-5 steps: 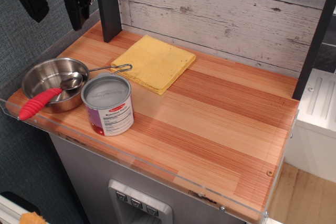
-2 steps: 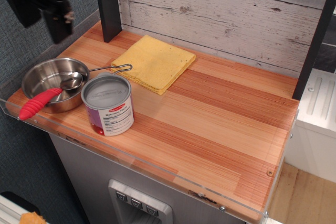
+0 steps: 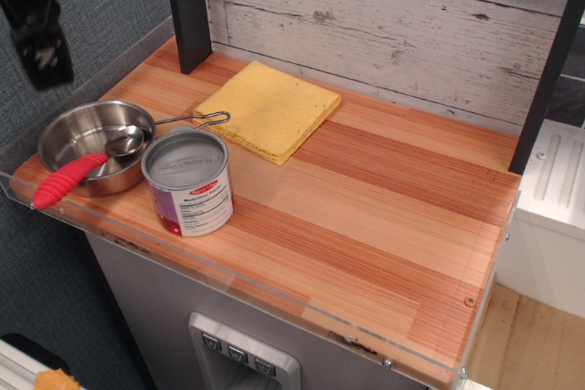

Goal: Move the can to the top right of the table

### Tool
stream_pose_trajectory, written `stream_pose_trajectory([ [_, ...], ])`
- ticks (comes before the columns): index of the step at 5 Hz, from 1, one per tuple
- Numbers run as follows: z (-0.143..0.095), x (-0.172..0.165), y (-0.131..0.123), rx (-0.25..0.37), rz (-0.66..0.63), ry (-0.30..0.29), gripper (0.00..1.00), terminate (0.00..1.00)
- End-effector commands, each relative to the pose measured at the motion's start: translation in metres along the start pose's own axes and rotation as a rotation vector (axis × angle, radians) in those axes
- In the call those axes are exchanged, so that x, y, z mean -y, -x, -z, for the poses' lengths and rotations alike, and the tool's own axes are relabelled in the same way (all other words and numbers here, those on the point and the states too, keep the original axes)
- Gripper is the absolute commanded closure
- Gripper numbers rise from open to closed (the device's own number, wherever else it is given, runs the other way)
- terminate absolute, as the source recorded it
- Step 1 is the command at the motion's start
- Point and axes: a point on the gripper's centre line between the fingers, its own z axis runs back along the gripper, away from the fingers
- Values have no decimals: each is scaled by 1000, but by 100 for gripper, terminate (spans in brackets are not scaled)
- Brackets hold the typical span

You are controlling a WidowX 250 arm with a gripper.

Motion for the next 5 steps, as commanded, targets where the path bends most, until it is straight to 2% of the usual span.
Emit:
stream_pose_trajectory([
  [1, 28, 10, -7, 109, 383, 24, 0, 0],
  [2, 34, 16, -12, 95, 437, 67, 0, 0],
  [3, 44, 20, -22, 56, 452, 101, 0, 0],
  [4, 53, 28, -33, 25, 481, 89, 0, 0],
  [5, 56, 36, -39, 20, 503, 81, 0, 0],
])
